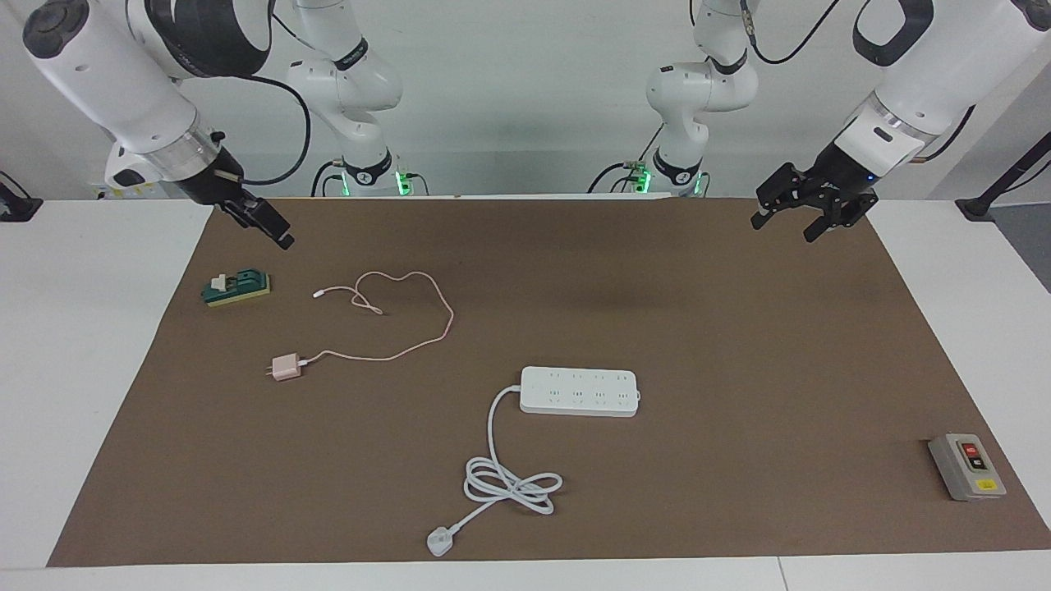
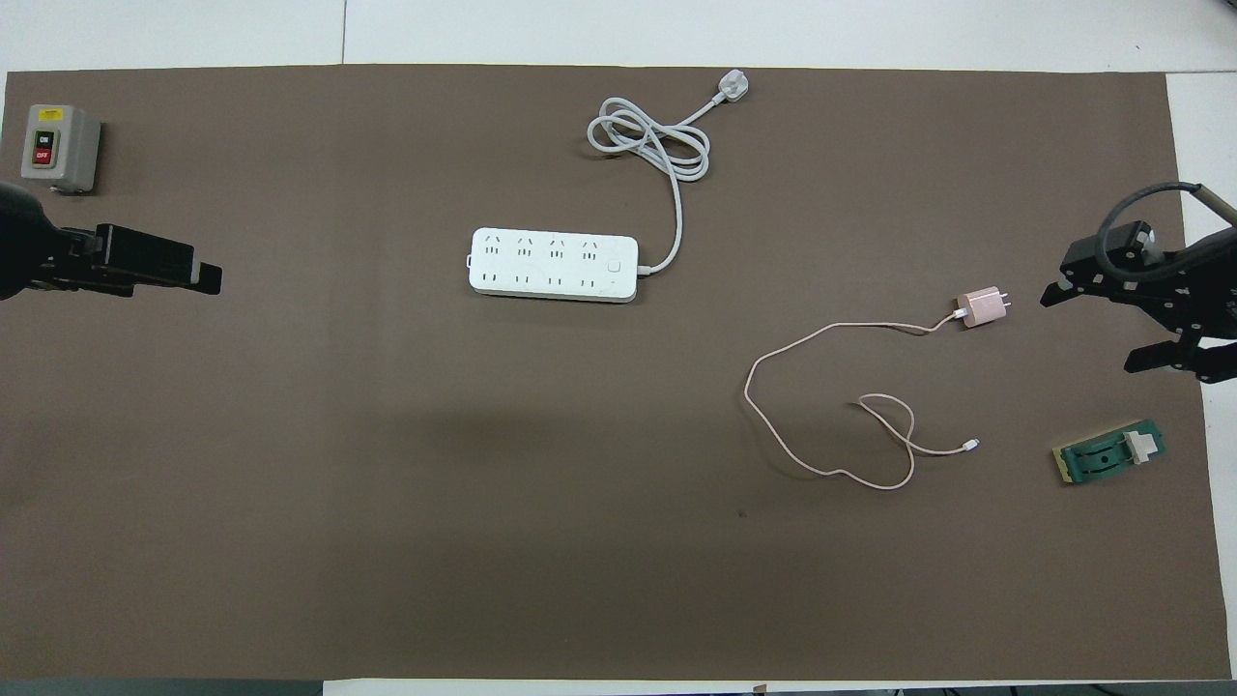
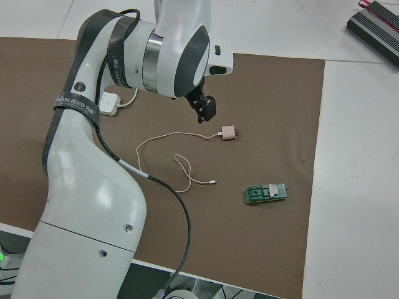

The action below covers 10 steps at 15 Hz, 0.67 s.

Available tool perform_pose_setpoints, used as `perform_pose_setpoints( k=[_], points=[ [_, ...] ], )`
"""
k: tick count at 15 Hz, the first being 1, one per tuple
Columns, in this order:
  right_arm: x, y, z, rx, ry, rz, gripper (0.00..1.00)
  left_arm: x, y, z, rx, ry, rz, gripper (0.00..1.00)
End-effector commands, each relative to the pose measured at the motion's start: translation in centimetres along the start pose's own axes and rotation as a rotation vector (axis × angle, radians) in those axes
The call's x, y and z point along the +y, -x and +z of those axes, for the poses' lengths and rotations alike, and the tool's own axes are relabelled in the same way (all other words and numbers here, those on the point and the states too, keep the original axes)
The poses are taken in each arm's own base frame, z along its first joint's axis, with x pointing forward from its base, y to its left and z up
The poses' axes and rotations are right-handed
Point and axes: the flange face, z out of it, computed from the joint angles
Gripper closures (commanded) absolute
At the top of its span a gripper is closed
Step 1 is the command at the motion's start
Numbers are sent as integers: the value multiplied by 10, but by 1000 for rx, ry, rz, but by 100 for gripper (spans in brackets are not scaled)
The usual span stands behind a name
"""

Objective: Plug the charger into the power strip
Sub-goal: 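Reach the right gripper to the pink charger while the left gripper advances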

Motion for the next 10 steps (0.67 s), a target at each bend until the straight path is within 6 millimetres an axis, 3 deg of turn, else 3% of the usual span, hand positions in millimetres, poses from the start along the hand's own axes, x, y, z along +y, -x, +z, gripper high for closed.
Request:
perform_pose_setpoints(
  k=[1, 5, 7, 10],
  points=[
    [17, -36, 36, -115, -109, 234, 0, 2, -2, 10, -36, 83, -16, 0],
    [27, -73, 85, -171, -166, 483, 0, 17, 1, 19, -109, 323, -27, 0],
    [34, -93, 104, -244, -220, 565, 0, 16, -10, 23, -86, 420, -46, 0],
    [30, -106, 126, -327, -267, 675, 0, 13, -27, 32, -44, 488, -79, 0]
  ],
)
